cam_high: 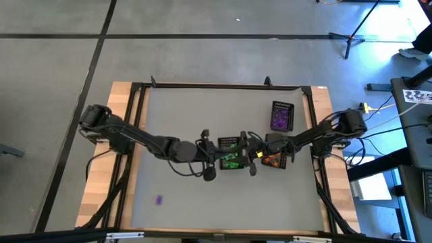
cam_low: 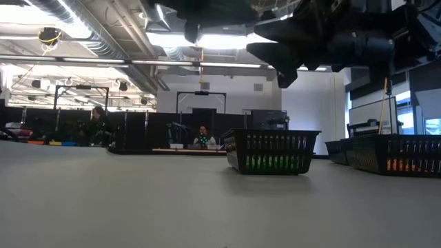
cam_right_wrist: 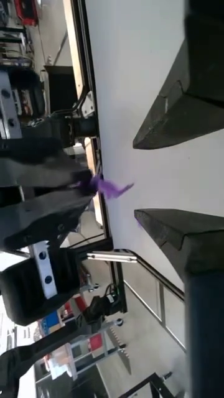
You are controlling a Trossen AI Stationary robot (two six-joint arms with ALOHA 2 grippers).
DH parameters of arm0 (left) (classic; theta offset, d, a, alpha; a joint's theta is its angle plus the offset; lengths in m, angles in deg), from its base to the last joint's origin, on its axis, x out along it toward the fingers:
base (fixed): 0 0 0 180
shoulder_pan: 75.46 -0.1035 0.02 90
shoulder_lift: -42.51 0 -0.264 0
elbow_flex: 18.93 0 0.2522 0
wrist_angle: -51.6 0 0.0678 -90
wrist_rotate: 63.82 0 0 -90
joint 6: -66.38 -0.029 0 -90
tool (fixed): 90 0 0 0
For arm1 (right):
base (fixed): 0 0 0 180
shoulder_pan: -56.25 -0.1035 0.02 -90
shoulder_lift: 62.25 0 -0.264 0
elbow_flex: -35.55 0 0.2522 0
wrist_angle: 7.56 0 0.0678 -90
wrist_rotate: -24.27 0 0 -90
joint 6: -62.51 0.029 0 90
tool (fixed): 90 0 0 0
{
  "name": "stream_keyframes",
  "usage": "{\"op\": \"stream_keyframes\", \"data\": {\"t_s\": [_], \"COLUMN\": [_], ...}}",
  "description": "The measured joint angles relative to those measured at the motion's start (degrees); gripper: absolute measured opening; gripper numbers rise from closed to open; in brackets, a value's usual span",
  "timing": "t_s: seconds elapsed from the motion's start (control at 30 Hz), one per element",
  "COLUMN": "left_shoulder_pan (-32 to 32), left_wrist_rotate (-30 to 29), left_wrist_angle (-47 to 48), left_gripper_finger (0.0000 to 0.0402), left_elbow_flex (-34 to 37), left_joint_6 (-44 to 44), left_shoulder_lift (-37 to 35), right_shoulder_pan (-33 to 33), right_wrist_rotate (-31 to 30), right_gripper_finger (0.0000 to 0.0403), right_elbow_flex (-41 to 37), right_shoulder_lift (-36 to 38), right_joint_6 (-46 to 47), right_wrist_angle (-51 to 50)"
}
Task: Sort Halloween decoration
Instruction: Put the top purple spider toy into the top bin
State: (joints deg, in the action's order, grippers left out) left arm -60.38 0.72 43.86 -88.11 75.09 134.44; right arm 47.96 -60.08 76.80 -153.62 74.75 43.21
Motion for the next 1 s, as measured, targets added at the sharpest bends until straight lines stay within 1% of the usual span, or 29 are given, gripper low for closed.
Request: {"op": "stream_keyframes", "data": {"t_s": [0.3,0.37,0.47,0.67,0.7,0.73,0.87,0.93,1.0], "left_shoulder_pan": [-1.6,-1.7,-1.7,-1.6,-1.6,-1.6,-1.6,-1.6,-1.6], "left_wrist_rotate": [0.1,0.5,0.9,1.2,1.2,1.3,1.3,1.8,2.4], "left_wrist_angle": [-2.4,-2.3,-2.3,-2.6,-2.6,-2.6,-2.6,-2.6,-2.6], "left_gripper_finger": [0.0000,0.0000,0.0000,0.0000,0.0000,0.0000,0.0000,0.0005,0.0019], "left_elbow_flex": [0.0,0.0,0.0,0.0,0.0,0.0,0.0,0.0,0.0], "left_joint_6": [0.0,0.0,0.0,0.1,0.1,0.2,1.4,1.6,1.4], "left_shoulder_lift": [3.3,3.4,3.4,3.4,3.4,3.4,3.4,3.4,3.4], "right_shoulder_pan": [0.1,0.1,0.1,0.1,0.1,0.1,0.1,0.1,0.1], "right_wrist_rotate": [0.0,-0.1,-0.5,0.0,0.0,-0.1,0.0,0.2,0.5], "right_gripper_finger": [0.0162,0.0155,0.0124,0.0021,0.0012,0.0009,0.0024,0.0020,0.0008], "right_elbow_flex": [0.0,0.0,0.0,0.0,0.0,0.0,0.0,0.0,0.0], "right_shoulder_lift": [-0.4,-0.4,-0.4,-0.4,-0.4,-0.4,-0.4,-0.4,-0.4], "right_joint_6": [0.1,0.2,-0.1,-0.9,-1.0,-1.2,-1.4,-1.4,-1.4], "right_wrist_angle": [1.9,1.6,1.4,0.8,0.5,0.4,0.2,0.1,0.0]}}
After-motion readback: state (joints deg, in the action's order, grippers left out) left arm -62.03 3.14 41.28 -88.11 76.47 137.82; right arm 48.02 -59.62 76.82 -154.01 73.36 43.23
